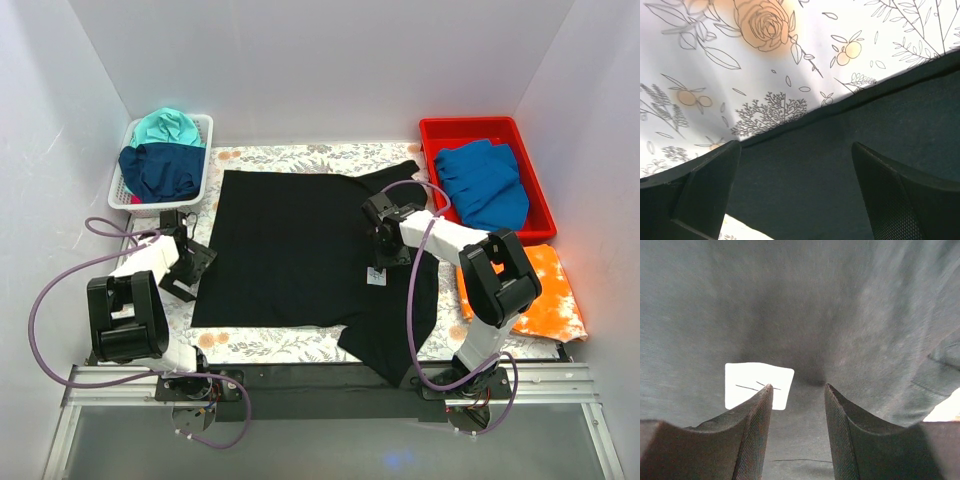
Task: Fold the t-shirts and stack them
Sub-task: Flatten the tshirt out
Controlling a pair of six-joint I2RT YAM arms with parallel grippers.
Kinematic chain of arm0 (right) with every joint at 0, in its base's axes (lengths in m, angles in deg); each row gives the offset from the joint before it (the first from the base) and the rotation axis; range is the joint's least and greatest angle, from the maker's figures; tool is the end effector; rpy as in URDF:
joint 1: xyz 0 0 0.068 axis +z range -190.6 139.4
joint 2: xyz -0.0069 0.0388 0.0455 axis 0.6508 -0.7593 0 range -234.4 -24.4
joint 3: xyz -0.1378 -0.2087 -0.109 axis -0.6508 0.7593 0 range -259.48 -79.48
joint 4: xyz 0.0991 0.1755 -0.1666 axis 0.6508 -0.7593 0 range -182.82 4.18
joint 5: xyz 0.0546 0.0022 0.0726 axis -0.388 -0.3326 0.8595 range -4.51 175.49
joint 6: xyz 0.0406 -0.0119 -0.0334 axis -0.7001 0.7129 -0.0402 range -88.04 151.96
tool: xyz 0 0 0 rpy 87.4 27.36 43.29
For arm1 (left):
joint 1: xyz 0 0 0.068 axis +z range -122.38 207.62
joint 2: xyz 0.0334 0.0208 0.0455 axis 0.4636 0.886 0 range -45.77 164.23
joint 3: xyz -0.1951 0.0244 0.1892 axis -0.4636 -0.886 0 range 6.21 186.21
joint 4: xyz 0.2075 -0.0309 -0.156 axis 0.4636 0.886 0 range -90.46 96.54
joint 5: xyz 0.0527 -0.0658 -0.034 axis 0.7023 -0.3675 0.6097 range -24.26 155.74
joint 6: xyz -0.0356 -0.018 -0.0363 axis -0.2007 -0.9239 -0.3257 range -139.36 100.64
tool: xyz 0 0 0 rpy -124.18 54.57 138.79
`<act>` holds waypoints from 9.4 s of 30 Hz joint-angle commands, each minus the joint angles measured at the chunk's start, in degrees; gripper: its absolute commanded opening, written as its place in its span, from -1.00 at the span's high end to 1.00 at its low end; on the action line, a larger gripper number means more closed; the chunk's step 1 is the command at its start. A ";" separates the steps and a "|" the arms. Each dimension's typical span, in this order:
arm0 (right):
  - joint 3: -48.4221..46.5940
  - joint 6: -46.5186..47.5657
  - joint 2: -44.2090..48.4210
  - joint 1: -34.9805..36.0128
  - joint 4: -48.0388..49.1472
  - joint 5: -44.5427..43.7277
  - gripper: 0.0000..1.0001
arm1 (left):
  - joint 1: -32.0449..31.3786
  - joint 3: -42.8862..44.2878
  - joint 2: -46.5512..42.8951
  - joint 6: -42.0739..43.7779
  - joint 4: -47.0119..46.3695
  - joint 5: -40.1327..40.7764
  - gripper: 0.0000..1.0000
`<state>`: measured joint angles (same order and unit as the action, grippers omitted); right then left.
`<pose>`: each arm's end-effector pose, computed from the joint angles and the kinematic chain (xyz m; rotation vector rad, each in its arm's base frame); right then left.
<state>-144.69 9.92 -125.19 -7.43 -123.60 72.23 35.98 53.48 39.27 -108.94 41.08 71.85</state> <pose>0.2847 0.1764 0.1750 -0.2224 2.7685 -0.0977 0.2446 0.0398 0.1665 -2.2199 1.9125 -0.0597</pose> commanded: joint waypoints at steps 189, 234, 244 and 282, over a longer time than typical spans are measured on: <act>-8.78 -2.05 2.09 -14.71 2.80 -6.87 0.16 | -5.11 17.60 5.85 15.75 -10.95 -9.01 -0.93; -25.89 7.89 -22.32 -14.62 9.48 11.41 -0.79 | -6.69 28.49 30.27 10.83 -8.05 0.66 -0.94; -37.55 9.03 -24.11 -14.62 4.56 10.45 -0.75 | -6.69 33.33 30.02 14.08 -7.87 -0.66 -0.94; 17.74 2.36 8.33 -14.62 14.40 6.58 -0.67 | -6.69 14.96 0.57 15.67 -4.89 -1.63 -0.95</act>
<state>-131.16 15.05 -117.19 -21.82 -102.27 81.28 29.03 69.02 43.20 -93.12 34.20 68.52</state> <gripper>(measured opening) 0.838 0.972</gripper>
